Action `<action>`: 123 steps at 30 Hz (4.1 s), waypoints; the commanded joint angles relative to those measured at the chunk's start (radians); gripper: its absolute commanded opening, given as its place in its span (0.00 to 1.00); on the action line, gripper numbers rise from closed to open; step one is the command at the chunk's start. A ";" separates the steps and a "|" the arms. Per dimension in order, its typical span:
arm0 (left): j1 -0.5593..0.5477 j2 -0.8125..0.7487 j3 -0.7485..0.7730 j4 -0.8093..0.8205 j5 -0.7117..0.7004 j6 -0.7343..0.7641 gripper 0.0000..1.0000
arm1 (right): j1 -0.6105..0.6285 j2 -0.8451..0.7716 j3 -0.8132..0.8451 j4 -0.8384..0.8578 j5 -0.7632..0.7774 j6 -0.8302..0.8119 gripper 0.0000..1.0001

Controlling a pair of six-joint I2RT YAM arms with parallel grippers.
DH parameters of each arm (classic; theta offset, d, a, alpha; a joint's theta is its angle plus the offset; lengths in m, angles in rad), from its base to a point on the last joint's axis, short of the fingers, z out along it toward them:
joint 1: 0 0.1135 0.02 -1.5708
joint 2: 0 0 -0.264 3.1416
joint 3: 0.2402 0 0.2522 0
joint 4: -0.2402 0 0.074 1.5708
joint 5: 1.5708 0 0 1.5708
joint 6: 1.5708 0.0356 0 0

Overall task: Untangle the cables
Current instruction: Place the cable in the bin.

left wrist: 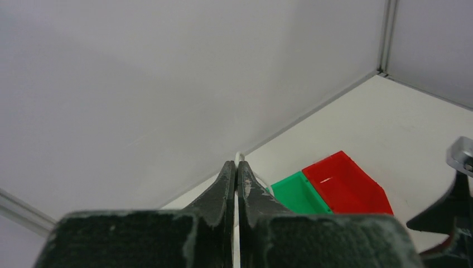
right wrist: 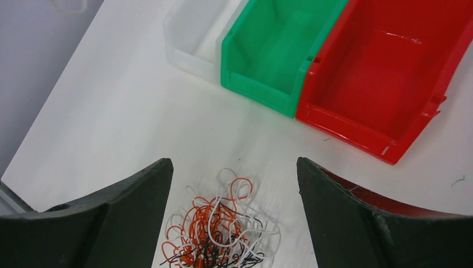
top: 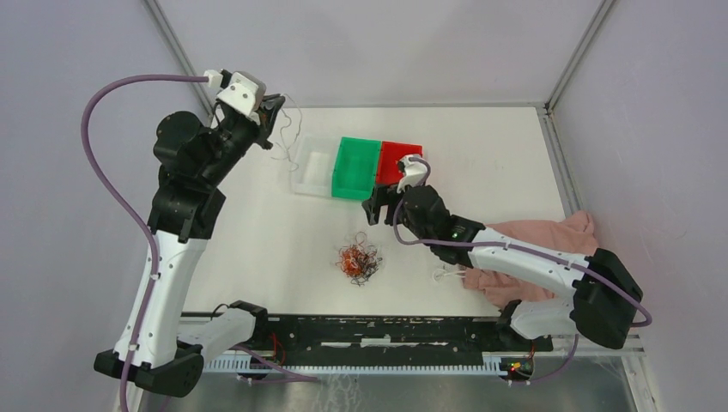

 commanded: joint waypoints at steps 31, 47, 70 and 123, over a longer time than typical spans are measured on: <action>-0.240 0.485 0.204 0.224 0.235 -0.303 0.03 | -0.410 -0.201 0.091 -0.381 0.044 0.187 0.81; -0.287 0.593 0.231 0.240 0.179 -0.213 0.03 | -0.460 -0.235 0.069 -0.411 0.017 0.183 0.80; -0.305 0.811 0.282 0.211 0.024 -0.046 0.03 | -0.496 -0.246 0.023 -0.380 -0.026 0.201 0.80; -0.200 0.976 0.509 -0.174 0.044 -0.207 0.40 | -0.539 -0.114 0.125 -0.405 -0.118 0.228 0.74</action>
